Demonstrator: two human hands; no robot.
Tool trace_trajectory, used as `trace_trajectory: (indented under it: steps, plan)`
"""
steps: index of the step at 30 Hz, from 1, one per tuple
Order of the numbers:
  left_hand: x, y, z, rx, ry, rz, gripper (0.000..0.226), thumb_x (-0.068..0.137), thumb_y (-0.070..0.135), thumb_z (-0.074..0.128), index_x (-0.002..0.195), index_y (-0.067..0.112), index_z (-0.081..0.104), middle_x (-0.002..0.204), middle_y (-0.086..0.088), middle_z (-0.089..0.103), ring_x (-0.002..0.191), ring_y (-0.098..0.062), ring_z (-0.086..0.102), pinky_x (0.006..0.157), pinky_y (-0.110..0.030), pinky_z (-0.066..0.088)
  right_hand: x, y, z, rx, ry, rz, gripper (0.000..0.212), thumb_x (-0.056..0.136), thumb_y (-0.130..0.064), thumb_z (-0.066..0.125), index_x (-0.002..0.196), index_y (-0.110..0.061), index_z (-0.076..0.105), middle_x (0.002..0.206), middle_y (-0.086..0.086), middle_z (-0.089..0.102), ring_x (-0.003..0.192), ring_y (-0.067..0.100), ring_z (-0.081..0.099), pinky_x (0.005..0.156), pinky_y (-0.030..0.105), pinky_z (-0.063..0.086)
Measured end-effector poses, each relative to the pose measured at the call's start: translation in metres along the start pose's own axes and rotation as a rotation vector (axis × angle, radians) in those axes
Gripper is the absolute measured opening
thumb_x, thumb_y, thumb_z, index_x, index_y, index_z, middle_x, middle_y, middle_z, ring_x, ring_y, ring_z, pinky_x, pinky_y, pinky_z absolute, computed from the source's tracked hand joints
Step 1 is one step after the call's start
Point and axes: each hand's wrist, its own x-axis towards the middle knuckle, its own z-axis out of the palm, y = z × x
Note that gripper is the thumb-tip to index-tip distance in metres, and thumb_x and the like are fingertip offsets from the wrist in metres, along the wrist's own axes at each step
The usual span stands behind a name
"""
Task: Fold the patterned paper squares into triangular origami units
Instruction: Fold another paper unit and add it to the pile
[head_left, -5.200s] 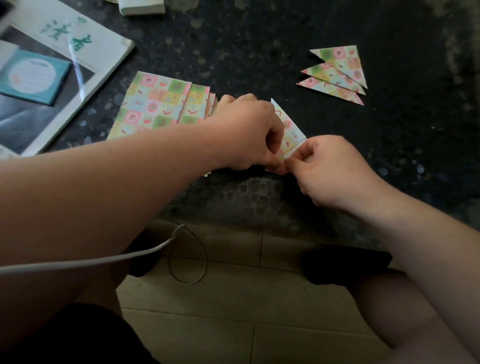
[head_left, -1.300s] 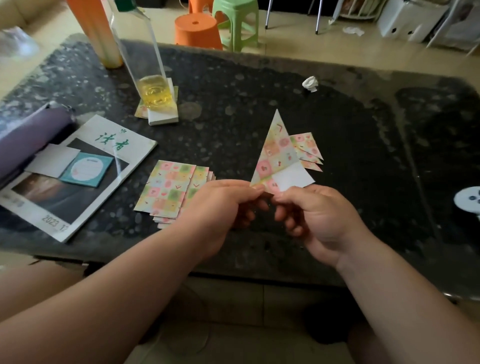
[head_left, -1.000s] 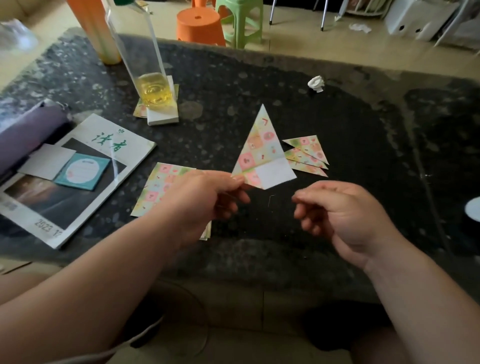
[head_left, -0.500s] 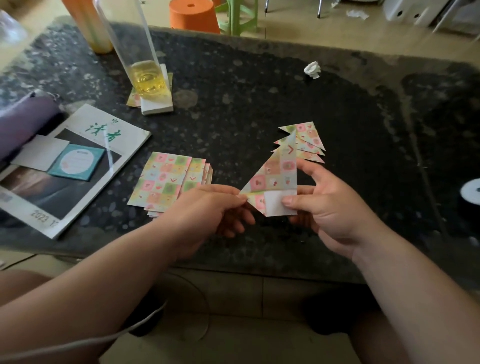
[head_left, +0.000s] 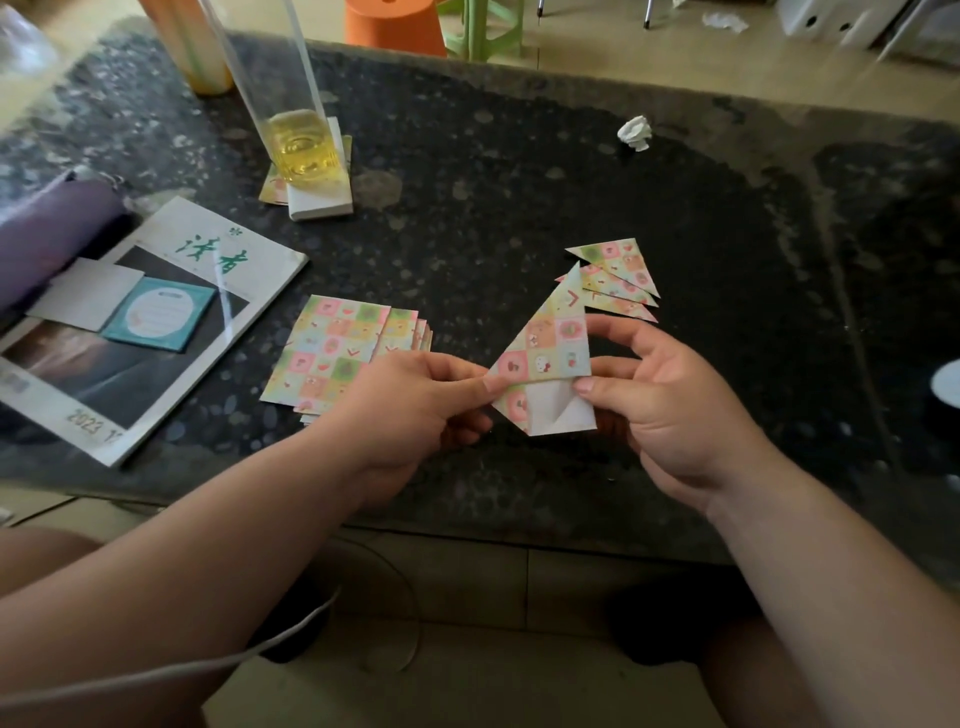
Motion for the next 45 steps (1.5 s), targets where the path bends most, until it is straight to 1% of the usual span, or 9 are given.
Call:
trace_trajectory:
  steps: [2,7,11,16,20,27,33,39,45]
  plan:
    - [-0.001,0.002,0.002,-0.02,-0.01,0.006,0.016,0.085,0.01,0.077,0.099,0.005,0.072,0.09,-0.013,0.076,0.068,-0.013,0.064,0.065,-0.026,0.053,-0.001,0.001,-0.001,-0.007,-0.019,-0.035,0.053,0.095,0.008,0.061,0.132,-0.03,0.058,0.109,0.004,0.078,0.103,0.021,0.075,0.092,0.047,0.06]
    - [-0.003,0.002,0.001,0.017,0.048,0.129,0.03,0.09,-0.003,0.07,0.09,0.014,0.046,0.083,-0.01,0.075,0.061,-0.018,0.063,0.058,-0.03,0.05,-0.003,0.001,-0.004,-0.011,-0.059,-0.076,0.066,0.095,0.011,0.059,0.146,-0.029,0.049,0.114,0.003,0.077,0.109,0.019,0.073,0.093,0.042,0.058]
    - [-0.002,0.0,0.001,0.14,0.049,0.204,0.012,0.093,0.001,0.069,0.092,0.012,0.07,0.074,0.002,0.072,0.063,-0.015,0.061,0.061,-0.025,0.052,0.0,0.006,0.003,-0.051,-0.012,-0.074,0.055,0.091,-0.002,0.071,0.131,-0.036,0.055,0.111,-0.001,0.078,0.104,0.018,0.075,0.095,0.046,0.058]
    - [-0.001,0.002,0.003,0.165,0.019,0.224,0.024,0.084,0.002,0.078,0.097,0.022,0.077,0.083,0.001,0.077,0.072,-0.012,0.068,0.067,-0.021,0.054,0.0,0.009,0.008,-0.12,0.072,-0.087,0.072,0.09,-0.013,0.077,0.151,-0.033,0.044,0.11,-0.002,0.078,0.099,0.015,0.076,0.092,0.047,0.06]
    - [0.003,-0.003,0.003,0.23,0.055,0.233,0.032,0.076,0.004,0.085,0.098,0.026,0.077,0.091,0.001,0.078,0.084,-0.017,0.072,0.083,-0.033,0.059,-0.002,0.01,0.012,-0.14,0.101,-0.132,0.083,0.091,-0.01,0.076,0.156,-0.037,0.034,0.097,-0.003,0.08,0.092,0.012,0.077,0.088,0.04,0.061]
    - [0.002,-0.006,0.005,0.505,0.161,0.33,0.028,0.083,0.024,0.084,0.106,0.033,0.073,0.08,0.025,0.072,0.071,0.004,0.067,0.06,-0.009,0.047,-0.009,0.012,0.019,-0.258,0.073,-0.178,0.091,0.089,-0.017,0.079,0.159,-0.04,0.025,0.091,-0.009,0.079,0.088,0.002,0.075,0.073,0.018,0.058]
    - [-0.003,-0.004,0.006,0.823,0.175,0.535,0.017,0.097,0.036,0.066,0.112,0.037,0.074,0.084,0.028,0.065,0.084,0.008,0.059,0.063,-0.009,0.042,-0.007,0.016,0.019,-0.281,0.09,-0.2,0.094,0.089,-0.021,0.08,0.159,-0.044,0.021,0.094,-0.006,0.079,0.09,0.002,0.074,0.076,0.022,0.061]
    - [0.008,-0.007,0.005,0.573,0.213,0.259,0.011,0.097,0.037,0.066,0.09,0.033,0.074,0.071,0.014,0.07,0.063,-0.003,0.063,0.059,-0.026,0.053,-0.006,0.02,0.017,-0.344,0.072,-0.188,0.097,0.091,-0.02,0.078,0.16,-0.047,0.014,0.094,-0.005,0.079,0.084,0.007,0.076,0.073,0.029,0.063]
    - [0.014,-0.008,0.004,0.214,0.234,0.165,0.016,0.093,0.014,0.072,0.092,0.018,0.057,0.07,-0.003,0.07,0.064,-0.018,0.065,0.063,-0.034,0.056,-0.004,0.024,0.017,-0.332,0.096,-0.11,0.069,0.092,-0.018,0.076,0.139,-0.052,0.04,0.102,-0.003,0.077,0.085,0.012,0.076,0.073,0.038,0.065]
